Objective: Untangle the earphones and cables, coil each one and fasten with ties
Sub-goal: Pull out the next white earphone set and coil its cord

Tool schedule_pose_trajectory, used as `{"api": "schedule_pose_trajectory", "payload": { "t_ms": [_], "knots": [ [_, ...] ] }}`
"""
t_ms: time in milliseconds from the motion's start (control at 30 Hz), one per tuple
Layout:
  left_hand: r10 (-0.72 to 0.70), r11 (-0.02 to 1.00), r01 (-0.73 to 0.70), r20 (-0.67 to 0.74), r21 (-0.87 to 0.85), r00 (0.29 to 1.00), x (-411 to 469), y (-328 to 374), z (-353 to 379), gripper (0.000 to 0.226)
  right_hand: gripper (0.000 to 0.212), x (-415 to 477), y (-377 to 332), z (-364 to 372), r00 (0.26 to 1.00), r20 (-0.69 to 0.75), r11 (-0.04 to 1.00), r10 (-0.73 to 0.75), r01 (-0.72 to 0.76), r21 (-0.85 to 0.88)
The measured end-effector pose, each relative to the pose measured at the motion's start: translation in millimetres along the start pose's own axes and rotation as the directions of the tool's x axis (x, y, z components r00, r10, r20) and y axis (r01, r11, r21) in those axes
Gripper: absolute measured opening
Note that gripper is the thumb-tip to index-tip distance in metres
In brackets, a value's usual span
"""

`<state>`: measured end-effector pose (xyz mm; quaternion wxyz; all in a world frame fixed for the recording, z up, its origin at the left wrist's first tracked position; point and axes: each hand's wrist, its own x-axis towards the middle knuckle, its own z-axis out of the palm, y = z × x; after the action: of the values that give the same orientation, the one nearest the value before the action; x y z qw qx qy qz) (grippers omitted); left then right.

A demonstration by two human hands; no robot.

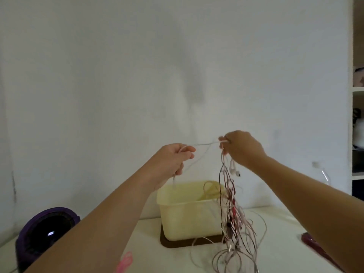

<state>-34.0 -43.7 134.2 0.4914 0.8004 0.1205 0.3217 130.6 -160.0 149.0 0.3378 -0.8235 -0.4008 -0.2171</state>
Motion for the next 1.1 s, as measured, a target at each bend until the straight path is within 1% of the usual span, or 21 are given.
{"api": "schedule_pose_trajectory", "payload": {
  "t_ms": [67, 100, 133, 167, 200, 233, 267, 300, 333, 400, 467, 533, 600, 633, 700, 767, 800, 867, 933, 1033, 1100],
  "knots": [
    [-0.038, 0.983, 0.045, 0.044, -0.176, 0.998, -1, 4, 3, 0.017, 0.029, 6, -4, -15, 0.975, -0.220, 0.995, -0.008, 0.029, 0.093],
    [-0.038, 0.972, 0.048, 0.050, -0.230, 0.998, -1, 5, 5, 0.017, 0.028, 9, -4, -19, 0.960, -0.281, 0.988, -0.006, 0.050, 0.149],
    [-0.034, 0.964, 0.048, 0.060, -0.261, 0.998, -2, 5, 7, 0.017, 0.026, 10, -3, -21, 0.964, -0.267, 0.978, -0.020, 0.075, 0.194],
    [-0.027, 0.964, 0.046, 0.073, -0.261, 0.997, -3, 4, 9, 0.017, 0.025, 10, -1, -23, 0.984, -0.164, 0.972, -0.072, 0.106, 0.209],
    [-0.022, 0.972, 0.042, 0.087, -0.232, 0.996, -4, 1, 11, 0.018, 0.025, 7, 0, -23, 0.990, 0.035, 0.975, -0.134, 0.126, 0.183],
    [-0.024, 0.981, 0.043, 0.103, -0.191, 0.994, -5, -3, 13, 0.021, 0.027, 1, 1, -21, 0.948, 0.276, 0.984, -0.161, 0.131, 0.124],
    [-0.032, 0.987, 0.051, 0.123, -0.154, 0.992, -5, -7, 14, 0.025, 0.030, -6, 2, -18, 0.880, 0.450, 0.988, -0.151, 0.138, 0.061],
    [-0.048, 0.989, 0.069, 0.152, -0.133, 0.987, -7, -13, 16, 0.028, 0.031, -13, 3, -14, 0.845, 0.516, 0.989, -0.139, 0.144, 0.031],
    [-0.063, 0.988, 0.088, 0.191, -0.126, 0.980, -10, -17, 18, 0.029, 0.031, -17, 4, -10, 0.857, 0.493, 0.989, -0.147, 0.143, 0.046],
    [-0.091, 0.978, 0.139, 0.286, -0.155, 0.954, -14, -27, 22, 0.028, 0.029, -23, 6, -5, 0.903, 0.391, 0.982, -0.180, 0.144, 0.120],
    [-0.121, 0.945, 0.214, 0.342, -0.249, 0.932, -16, -38, 27, 0.031, 0.028, -28, 7, -2, 0.894, 0.399, 0.974, -0.206, 0.146, 0.176],
    [-0.152, 0.898, 0.277, 0.349, -0.342, 0.924, -16, -51, 34, 0.035, 0.028, -32, 8, 2, 0.875, 0.433, 0.970, -0.217, 0.142, 0.199],
    [-0.169, 0.883, 0.297, 0.343, -0.365, 0.924, -16, -61, 43, 0.032, 0.029, -36, 9, 3, 0.871, 0.437, 0.966, -0.223, 0.139, 0.218],
    [-0.165, 0.908, 0.275, 0.331, -0.317, 0.929, -16, -65, 47, 0.032, 0.029, -37, 10, 4, 0.873, 0.432, 0.964, -0.226, 0.136, 0.229],
    [-0.122, 0.985, 0.153, 0.301, -0.083, 0.946, -16, -74, 57, 0.030, 0.027, -39, 11, 5, 0.880, 0.422, 0.957, -0.220, 0.110, 0.269],
    [-0.053, 0.987, 0.011, 0.254, 0.163, 0.966, -15, -84, 66, 0.019, 0.025, -41, 12, 5, 0.897, 0.395, 0.940, -0.200, 0.061, 0.337],
    [-0.024, 0.974, -0.029, 0.231, 0.223, 0.973, -14, -88, 70, 0.012, 0.025, -41, 14, 5, 0.908, 0.375, 0.930, -0.186, 0.040, 0.366],
    [0.005, 0.969, -0.049, 0.179, 0.242, 0.984, -14, -93, 76, 0.003, 0.026, -42, 18, 5, 0.927, 0.340, 0.920, -0.159, 0.015, 0.391],
    [0.020, 0.978, -0.045, 0.121, 0.203, 0.992, -14, -95, 78, 0.006, 0.029, -43, 23, 8, 0.933, 0.340, 0.903, -0.114, -0.046, 0.428],
    [0.002, 0.994, -0.013, 0.103, 0.110, 0.995, -13, -95, 78, 0.010, 0.028, -45, 33, 16, 0.901, 0.434, 0.770, -0.013, -0.268, 0.580],
    [-0.004, 0.999, 0.000, 0.135, 0.032, 0.991, -14, -93, 80, 0.010, 0.028, -46, 39, 22, 0.889, 0.457, 0.702, 0.040, -0.350, 0.620]
  ]
}}
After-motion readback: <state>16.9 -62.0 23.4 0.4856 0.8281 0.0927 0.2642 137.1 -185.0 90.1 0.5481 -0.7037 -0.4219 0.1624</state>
